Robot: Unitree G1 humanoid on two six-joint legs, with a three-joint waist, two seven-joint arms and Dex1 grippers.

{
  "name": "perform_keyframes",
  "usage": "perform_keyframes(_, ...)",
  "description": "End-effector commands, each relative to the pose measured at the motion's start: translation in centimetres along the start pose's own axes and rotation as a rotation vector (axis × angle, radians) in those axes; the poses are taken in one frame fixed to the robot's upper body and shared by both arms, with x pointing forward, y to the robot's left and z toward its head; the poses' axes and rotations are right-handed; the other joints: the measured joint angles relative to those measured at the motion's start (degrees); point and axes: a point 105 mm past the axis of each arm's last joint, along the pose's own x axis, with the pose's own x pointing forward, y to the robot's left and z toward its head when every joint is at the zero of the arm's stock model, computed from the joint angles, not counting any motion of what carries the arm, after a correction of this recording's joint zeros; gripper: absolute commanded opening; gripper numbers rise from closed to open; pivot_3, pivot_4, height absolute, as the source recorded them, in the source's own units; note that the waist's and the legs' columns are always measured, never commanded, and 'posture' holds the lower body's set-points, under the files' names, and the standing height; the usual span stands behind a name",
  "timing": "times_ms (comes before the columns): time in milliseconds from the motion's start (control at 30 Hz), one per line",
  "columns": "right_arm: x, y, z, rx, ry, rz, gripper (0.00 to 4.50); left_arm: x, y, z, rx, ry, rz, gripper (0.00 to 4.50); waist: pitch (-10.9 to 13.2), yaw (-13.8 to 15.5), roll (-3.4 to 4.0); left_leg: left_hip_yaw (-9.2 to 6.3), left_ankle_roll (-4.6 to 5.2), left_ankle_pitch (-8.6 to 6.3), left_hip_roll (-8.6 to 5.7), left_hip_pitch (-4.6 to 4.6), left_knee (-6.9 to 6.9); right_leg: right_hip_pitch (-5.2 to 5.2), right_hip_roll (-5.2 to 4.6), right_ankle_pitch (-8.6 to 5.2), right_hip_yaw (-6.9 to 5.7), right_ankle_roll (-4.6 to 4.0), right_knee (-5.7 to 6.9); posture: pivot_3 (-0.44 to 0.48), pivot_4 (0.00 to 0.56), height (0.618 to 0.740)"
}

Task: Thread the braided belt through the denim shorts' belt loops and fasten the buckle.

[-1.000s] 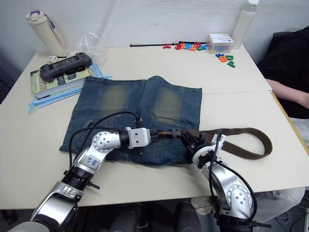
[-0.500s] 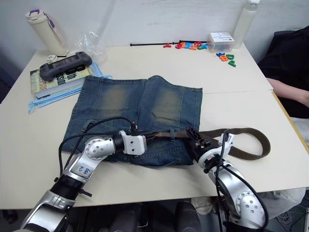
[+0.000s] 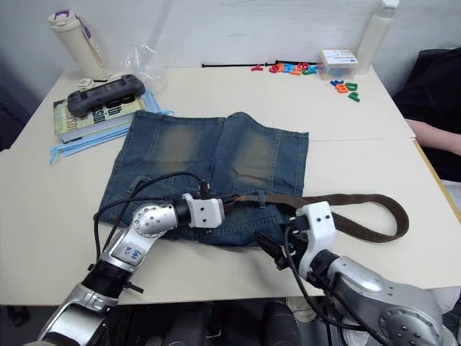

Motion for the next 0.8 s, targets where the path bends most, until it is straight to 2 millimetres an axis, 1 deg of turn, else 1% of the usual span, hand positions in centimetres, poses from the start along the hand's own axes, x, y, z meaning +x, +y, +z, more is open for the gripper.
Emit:
perform_keyframes(33, 0.5, -0.6, -0.3, -0.045, -0.006, -0.064, 3.77, 0.0, 0.7, 0.6, 0.016, -0.020, 0.024, 0.00, 0.00, 0.14, -0.01, 0.00, -0.01, 0.01, 0.00, -0.01, 0.00, 0.00, 0.01, 0.00, -0.02, 0.00, 0.00, 0.000, 0.150, 0.718)
perform_keyframes(100, 0.6, -0.6, -0.4, -0.067, -0.001, -0.067, 3.21, -0.1, 0.8, 0.7, 0.018, -0.022, 0.023, 0.00, 0.00, 0.21, -0.01, 0.02, -0.01, 0.01, 0.00, -0.01, 0.02, 0.00, 0.01, 0.00, -0.02, 0.01, 0.01, 0.000, 0.150, 0.718)
perform_keyframes(200, 0.5, -0.8, -0.2, -0.084, -0.005, -0.075, 1.88, -0.1, 0.8, 0.7, 0.021, -0.022, 0.025, 0.00, 0.00, 0.26, -0.01, 0.01, 0.00, 0.01, 0.00, -0.01, 0.04, 0.01, 0.02, 0.01, -0.02, 0.02, 0.03, 0.000, 0.150, 0.718)
perform_keyframes(233, 0.5, -1.1, -0.1, -0.097, -0.006, -0.086, 1.31, -0.1, 0.9, 0.7, 0.023, -0.021, 0.026, 0.00, 0.00, 0.26, -0.01, 0.01, 0.00, 0.01, 0.00, -0.01, 0.04, 0.00, 0.02, 0.01, -0.02, 0.02, 0.03, 0.000, 0.150, 0.718)
perform_keyframes(300, 0.5, -1.5, 0.3, -0.113, -0.013, -0.098, 0.32, -0.1, 1.0, 0.7, 0.027, -0.019, 0.028, 0.00, 0.00, 0.28, -0.01, 0.02, 0.01, 0.01, 0.00, -0.01, 0.04, 0.00, 0.03, 0.01, -0.02, 0.01, 0.04, 0.000, 0.150, 0.718)
perform_keyframes(333, 0.4, -1.9, 0.4, -0.140, -0.010, -0.115, 0.03, -0.2, 1.0, 0.7, 0.028, -0.018, 0.031, 0.00, 0.00, 0.30, -0.01, 0.01, 0.01, 0.01, 0.00, -0.01, 0.04, 0.01, 0.03, 0.01, -0.02, 0.02, 0.04, 0.000, 0.150, 0.718)
perform_keyframes(433, 0.2, -3.5, 1.4, -0.174, -0.029, -0.186, 0.03, -0.6, 1.0, 0.7, 0.045, -0.013, 0.033, 0.00, 0.00, 0.39, -0.01, 0.02, 0.01, 0.01, 0.00, -0.01, 0.05, 0.01, 0.03, 0.01, -0.02, 0.02, 0.04, 0.000, 0.150, 0.718)
perform_keyframes(633, -0.4, -6.9, 3.6, -0.197, -0.082, -0.302, 0.03, -1.6, 1.0, 1.0, 0.151, 0.011, 0.038, 0.00, 0.01, 0.94, -0.01, 0.03, 0.02, 0.00, -0.01, -0.01, 0.07, 0.01, 0.02, 0.01, -0.02, 0.02, 0.03, 0.000, 0.150, 0.718)
perform_keyframes(800, -1.1, -9.6, 4.5, -0.233, -0.070, -0.370, 0.03, -2.1, 1.9, 0.9, 0.196, 0.052, 0.109, 0.00, 0.01, 1.14, -0.02, 0.04, 0.06, -0.01, -0.02, -0.06, 0.09, 0.01, 0.02, 0.02, -0.04, 0.03, 0.02, 0.000, 0.150, 0.718)
